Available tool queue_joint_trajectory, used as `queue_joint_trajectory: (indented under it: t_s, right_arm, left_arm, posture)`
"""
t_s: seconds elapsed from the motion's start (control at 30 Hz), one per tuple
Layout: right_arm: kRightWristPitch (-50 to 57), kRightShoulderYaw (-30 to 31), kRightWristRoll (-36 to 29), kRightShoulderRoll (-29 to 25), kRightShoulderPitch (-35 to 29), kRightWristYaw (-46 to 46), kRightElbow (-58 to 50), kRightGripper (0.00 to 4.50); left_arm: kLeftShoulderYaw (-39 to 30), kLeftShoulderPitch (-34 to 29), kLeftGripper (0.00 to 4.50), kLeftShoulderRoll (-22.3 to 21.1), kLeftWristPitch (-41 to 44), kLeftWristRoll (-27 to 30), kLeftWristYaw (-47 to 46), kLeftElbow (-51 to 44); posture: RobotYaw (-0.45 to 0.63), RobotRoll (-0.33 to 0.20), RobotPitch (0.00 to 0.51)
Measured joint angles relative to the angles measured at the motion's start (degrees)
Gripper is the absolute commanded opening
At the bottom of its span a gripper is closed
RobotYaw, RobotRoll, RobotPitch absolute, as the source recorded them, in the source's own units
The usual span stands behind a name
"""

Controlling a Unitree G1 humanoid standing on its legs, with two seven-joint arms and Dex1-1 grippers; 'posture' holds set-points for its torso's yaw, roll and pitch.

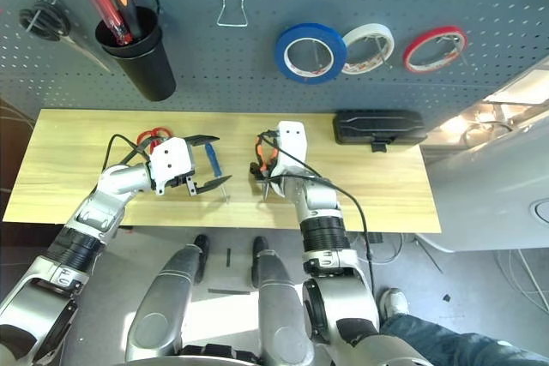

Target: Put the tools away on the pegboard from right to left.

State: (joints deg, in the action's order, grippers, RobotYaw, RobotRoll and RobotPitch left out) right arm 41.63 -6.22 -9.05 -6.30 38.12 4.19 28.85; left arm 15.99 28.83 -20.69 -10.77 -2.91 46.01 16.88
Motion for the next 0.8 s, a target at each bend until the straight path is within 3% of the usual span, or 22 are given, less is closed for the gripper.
queue_joint_trajectory:
  t_s: [0.37,0.47,0.57,0.8]
  right_arm:
    - [-5.3,0.0,0.5,0.7,3.3,-1.0,5.9,4.48]
    - [-5.4,0.0,0.7,0.7,3.4,-1.1,6.3,3.87]
    - [-5.3,0.0,0.8,0.6,3.4,-1.1,6.5,2.92]
    - [-3.9,0.0,0.8,0.7,3.4,-1.0,5.8,2.82]
  left_arm:
    - [0.6,-0.3,4.50,0.4,10.9,0.8,2.4,-1.6]
    - [0.6,-0.3,4.50,0.4,13.7,0.8,2.6,-1.7]
    - [0.5,-0.3,4.50,0.4,15.4,0.8,2.5,-1.7]
    - [-0.2,-0.2,4.50,0.4,16.7,0.8,1.0,-1.7]
  posture:
    - [0.16,0.000,0.443]
    - [0.16,0.000,0.440]
    - [0.16,0.000,0.439]
    - [0.16,0.000,0.432]
